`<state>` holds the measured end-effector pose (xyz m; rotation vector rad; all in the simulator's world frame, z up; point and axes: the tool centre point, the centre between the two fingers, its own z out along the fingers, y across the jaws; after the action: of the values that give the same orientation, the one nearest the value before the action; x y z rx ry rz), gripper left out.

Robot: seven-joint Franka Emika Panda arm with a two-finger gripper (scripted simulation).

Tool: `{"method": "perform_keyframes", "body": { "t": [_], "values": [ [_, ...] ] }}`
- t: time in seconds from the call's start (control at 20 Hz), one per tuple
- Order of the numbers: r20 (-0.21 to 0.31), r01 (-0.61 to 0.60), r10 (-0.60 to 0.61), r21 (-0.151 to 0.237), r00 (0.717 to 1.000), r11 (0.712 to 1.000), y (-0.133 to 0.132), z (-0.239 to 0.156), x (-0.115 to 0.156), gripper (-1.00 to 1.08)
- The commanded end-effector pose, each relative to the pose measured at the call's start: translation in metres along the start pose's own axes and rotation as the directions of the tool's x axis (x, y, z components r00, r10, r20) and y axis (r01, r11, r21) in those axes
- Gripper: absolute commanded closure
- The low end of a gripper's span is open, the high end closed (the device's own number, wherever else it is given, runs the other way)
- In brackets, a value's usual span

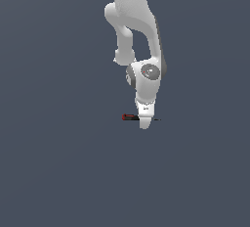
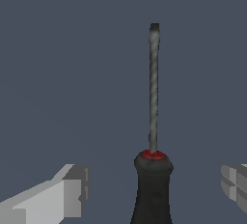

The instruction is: Pick up the object and move it to a goal position.

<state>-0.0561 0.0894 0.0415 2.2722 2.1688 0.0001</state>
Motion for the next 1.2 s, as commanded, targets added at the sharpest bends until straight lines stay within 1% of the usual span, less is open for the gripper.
{"method": "perform_keyframes", "body": {
  "t": [0.0,0.35,0.4,0.95,1.15],
  "values": [
    [0.0,0.002,-0.002,0.001,1.0,1.0,-0.001,0.012,0.0,-0.92],
    [0.0,0.003,-0.003,0.001,1.0,1.0,0.0,0.027,0.0,-0.92],
    [0.0,0.003,-0.003,0.001,1.0,1.0,0.0,0.027,0.0,1.08],
    [0.0,0.003,-0.003,0.0,1.0,1.0,0.0,0.026,0.0,1.08],
    [0.0,0.003,-0.003,0.0,1.0,1.0,0.0,0.019,0.004,1.08]
  ]
}}
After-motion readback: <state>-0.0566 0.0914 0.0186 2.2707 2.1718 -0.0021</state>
